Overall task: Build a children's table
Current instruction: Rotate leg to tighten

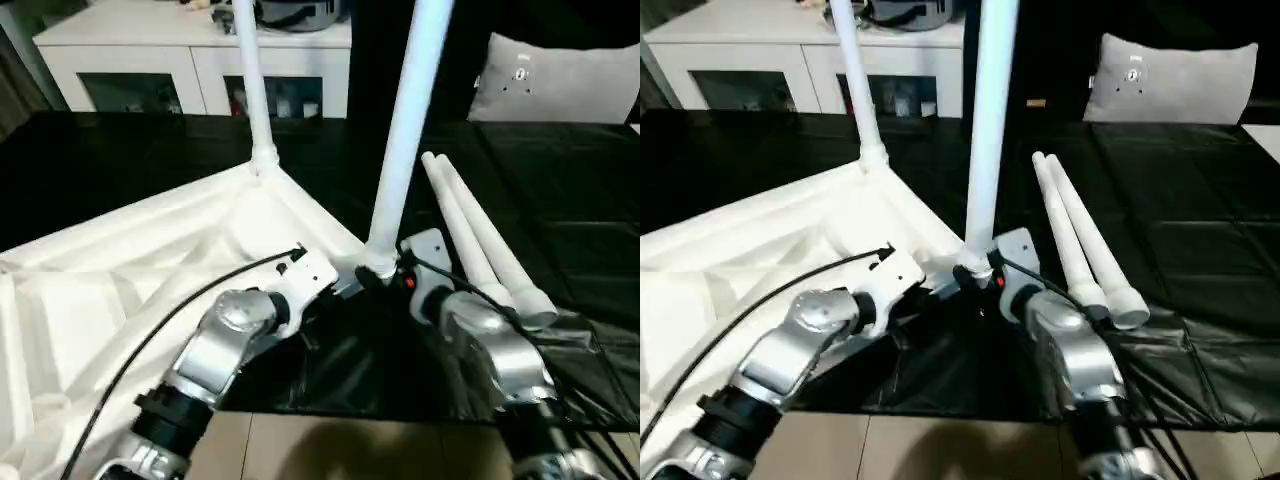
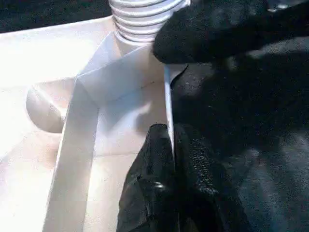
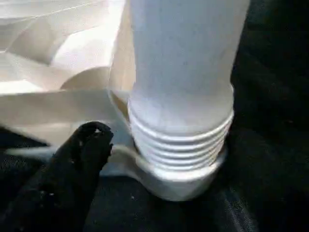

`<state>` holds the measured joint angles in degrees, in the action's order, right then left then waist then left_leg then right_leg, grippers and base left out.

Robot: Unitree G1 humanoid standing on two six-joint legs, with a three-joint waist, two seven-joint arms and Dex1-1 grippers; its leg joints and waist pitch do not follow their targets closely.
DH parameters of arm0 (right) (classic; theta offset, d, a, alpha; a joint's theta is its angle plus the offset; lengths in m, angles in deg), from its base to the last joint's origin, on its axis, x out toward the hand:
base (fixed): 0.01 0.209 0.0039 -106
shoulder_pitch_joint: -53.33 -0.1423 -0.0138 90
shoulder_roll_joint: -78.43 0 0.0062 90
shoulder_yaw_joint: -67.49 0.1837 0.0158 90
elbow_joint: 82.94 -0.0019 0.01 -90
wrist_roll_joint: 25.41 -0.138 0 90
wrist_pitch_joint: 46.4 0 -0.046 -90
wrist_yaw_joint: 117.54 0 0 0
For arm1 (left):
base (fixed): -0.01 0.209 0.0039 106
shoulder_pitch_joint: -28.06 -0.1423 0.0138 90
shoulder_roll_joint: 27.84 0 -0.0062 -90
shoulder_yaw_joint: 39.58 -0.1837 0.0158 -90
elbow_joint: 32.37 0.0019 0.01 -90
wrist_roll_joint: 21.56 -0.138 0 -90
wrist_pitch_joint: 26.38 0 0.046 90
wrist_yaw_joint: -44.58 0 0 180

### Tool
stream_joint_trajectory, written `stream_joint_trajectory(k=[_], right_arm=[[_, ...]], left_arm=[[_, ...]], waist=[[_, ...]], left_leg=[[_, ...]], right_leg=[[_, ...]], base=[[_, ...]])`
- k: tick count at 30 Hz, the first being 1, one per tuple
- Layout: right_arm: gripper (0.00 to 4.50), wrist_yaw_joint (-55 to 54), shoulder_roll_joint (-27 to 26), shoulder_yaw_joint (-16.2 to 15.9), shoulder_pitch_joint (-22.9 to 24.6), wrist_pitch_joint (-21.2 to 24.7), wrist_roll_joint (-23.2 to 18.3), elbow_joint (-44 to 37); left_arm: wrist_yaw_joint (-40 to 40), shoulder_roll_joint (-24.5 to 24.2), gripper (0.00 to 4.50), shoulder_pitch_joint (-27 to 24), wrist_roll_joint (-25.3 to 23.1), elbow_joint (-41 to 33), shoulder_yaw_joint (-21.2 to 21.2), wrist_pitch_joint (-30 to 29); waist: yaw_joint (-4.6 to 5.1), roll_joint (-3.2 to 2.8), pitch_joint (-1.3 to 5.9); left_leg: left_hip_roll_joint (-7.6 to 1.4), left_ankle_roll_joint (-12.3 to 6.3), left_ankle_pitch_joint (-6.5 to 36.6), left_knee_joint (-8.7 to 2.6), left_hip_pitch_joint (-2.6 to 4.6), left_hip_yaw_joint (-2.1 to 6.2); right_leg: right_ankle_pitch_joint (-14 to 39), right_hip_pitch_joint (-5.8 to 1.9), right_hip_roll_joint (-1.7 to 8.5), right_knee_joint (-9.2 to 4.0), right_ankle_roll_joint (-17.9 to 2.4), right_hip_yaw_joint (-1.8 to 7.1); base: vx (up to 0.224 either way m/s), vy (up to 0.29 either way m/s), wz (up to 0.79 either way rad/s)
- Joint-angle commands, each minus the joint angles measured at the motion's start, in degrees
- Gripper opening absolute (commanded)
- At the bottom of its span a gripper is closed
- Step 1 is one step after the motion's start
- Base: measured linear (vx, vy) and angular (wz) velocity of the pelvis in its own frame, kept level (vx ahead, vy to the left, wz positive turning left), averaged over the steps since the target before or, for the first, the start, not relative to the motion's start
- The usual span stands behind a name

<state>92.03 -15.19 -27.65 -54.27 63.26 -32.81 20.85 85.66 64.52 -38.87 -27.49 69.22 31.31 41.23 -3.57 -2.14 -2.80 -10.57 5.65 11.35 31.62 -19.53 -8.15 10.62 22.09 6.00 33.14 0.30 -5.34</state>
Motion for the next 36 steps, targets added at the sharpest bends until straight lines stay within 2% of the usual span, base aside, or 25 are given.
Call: stream_joint_trajectory(k=[1, 3, 4, 6, 8, 10, 12, 15, 19, 20, 22, 29, 32, 36], right_arm=[[4.47, 4.1, 1.9, -0.4, 0.9, -2.4, -1.4, -1.9], [4.47, 8.6, 4.7, 0.2, 1.6, -5.2, -2.5, -3.3], [4.47, 10.5, 6.0, 0.1, 1.7, -5.8, -2.8, -3.9], [4.47, 12.6, 7.5, -0.3, 1.7, -6.1, -2.7, -4.5], [4.47, 16.4, 10.4, -1.8, 1.6, -6.6, -2.1, -5.2], [4.47, 18.9, 11.9, -2.4, 1.5, -6.9, -2.2, -5.5], [4.47, 21.6, 13.1, -2.6, 1.1, -7.5, -2.9, -5.5], [4.47, 25.0, 14.4, -3.1, 0.7, -8.0, -3.9, -5.5], [3.99, 29.3, 15.9, -4.3, 0.5, -7.8, -4.9, -5.8], [3.99, 31.3, 16.9, -5.6, 0.6, -7.5, -4.7, -6.0], [3.74, 31.9, 17.1, -5.9, 0.7, -7.2, -4.8, -6.2], [3.16, 33.6, 16.8, -6.6, 0.7, -6.8, -5.1, -5.6], [2.9, 34.1, 16.7, -6.9, 0.8, -6.7, -5.3, -5.3], [2.76, 34.9, 16.7, -7.3, 1.4, -6.1, -5.8, -5.3]], left_arm=[[2.9, -2.1, 0.0, -0.1, 0.8, 2.4, -0.8, 4.3], [7.4, -4.7, 0.0, 0.1, 0.8, 3.3, -2.5, 7.6], [9.5, -5.9, 0.0, 0.2, 0.7, 3.6, -3.4, 9.0], [11.7, -7.3, 0.0, 0.4, 0.5, 4.0, -4.4, 10.3], [14.8, -9.3, 0.0, 0.9, -0.2, 4.9, -5.9, 12.6], [16.9, -10.1, 0.0, 1.2, -0.2, 5.5, -6.4, 13.9], [19.6, -10.7, 0.0, 1.8, 0.5, 6.3, -6.4, 15.8], [22.4, -11.5, 0.0, 2.5, 1.1, 7.0, -6.9, 17.6], [25.9, -12.6, 0.0, 3.3, 1.8, 7.5, -7.7, 19.2], [27.1, -13.2, 0.0, 3.8, 1.5, 7.8, -8.4, 19.9], [27.6, -13.3, 0.0, 3.9, 1.4, 8.0, -8.7, 20.2], [29.9, -13.5, 0.0, 4.1, 2.3, 8.4, -8.5, 21.3], [30.2, -13.5, 0.0, 4.1, 2.5, 8.5, -8.5, 21.3], [30.7, -13.5, 0.0, 3.9, 3.0, 8.4, -8.5, 21.1]], waist=[[-0.43, 1.04, 2.87], [-0.58, 0.67, 3.5], [-0.67, 0.52, 3.73], [-0.83, 0.59, 4.55], [-1.12, 0.57, 4.51], [-1.34, 0.64, 4.05], [-1.67, 0.75, 3.96], [-1.89, 0.67, 3.62], [-1.97, 0.73, 3.14], [-1.99, 0.84, 3.13], [-2.22, 0.84, 3.28], [-2.9, 1.06, 3.78], [-2.99, 1.16, 3.74], [-3.02, 1.19, 3.66]], left_leg=[[-1.71, -3.67, 11.8, -3.73, -1.31, -0.3], [-1.91, -4.6, 6.3, -3.12, -1.58, -0.51], [-1.88, -5.06, 4.9, -2.82, -1.68, -0.47], [-1.46, -7.55, -3.6, -1.48, -1.62, -0.73], [-1.41, -9.78, -6.0, -0.96, -1.74, -0.81], [-1.68, -10.19, -3.0, -1.05, -1.76, -1.04], [-2.05, -8.76, 1.0, -1.37, -1.6, -1.07], [-2.28, -6.58, 5.3, -1.78, -1.31, -1.11], [-2.34, -4.21, 10.1, -2.23, -1.21, -1.09], [-2.27, -3.76, 10.9, -2.28, -1.07, -1.08], [-2.32, -3.53, 10.2, -2.3, -1.02, -0.98], [-2.27, -4.09, 6.2, -1.83, -1.06, -1.08], [-2.26, -4.15, 6.6, -1.86, -1.08, -1.08], [-2.25, -3.8, 7.6, -1.95, -1.05, -1.1]], right_leg=[[18.9, -2.37, 2.53, -4.65, -8.0, 2.8], [10.3, -2.91, 2.48, -3.43, -10.2, 2.8], [7.5, -3.01, 2.33, -3.07, -10.7, 2.75], [-7.6, -3.01, 1.64, -1.35, -13.7, 2.74], [-11.2, -2.82, 1.59, -0.85, -15.3, 2.64], [-7.4, -2.66, 1.88, -1.15, -15.7, 2.67], [-0.6, -2.82, 2.12, -1.55, -15.1, 2.66], [5.4, -2.62, 2.21, -2.05, -14.3, 2.76], [12.6, -2.5, 2.33, -2.72, -12.3, 2.92], [14.3, -2.49, 2.33, -2.94, -11.7, 2.92], [14.3, -2.62, 2.34, -2.85, -11.3, 2.97], [7.4, -2.66, 2.16, -1.93, -13.0, 3.0], [8.0, -2.69, 2.16, -1.93, -13.0, 2.95], [10.1, -2.65, 2.2, -2.16, -12.5, 2.96]], base=[[0.056, -0.015, 0.02], [0.063, -0.014, -0.01], [0.062, -0.012, -0.03], [0.026, -0.004, -0.01], [0.0, 0.0, 0.0], [0.0, 0.0, 0.0], [0.0, 0.0, 0.0], [0.0, 0.0, 0.0], [0.0, 0.0, 0.0], [0.0, 0.0, 0.0], [0.0, 0.0, 0.0], [0.0, 0.0, 0.0], [0.0, 0.0, 0.0], [0.0, 0.0, 0.0]])
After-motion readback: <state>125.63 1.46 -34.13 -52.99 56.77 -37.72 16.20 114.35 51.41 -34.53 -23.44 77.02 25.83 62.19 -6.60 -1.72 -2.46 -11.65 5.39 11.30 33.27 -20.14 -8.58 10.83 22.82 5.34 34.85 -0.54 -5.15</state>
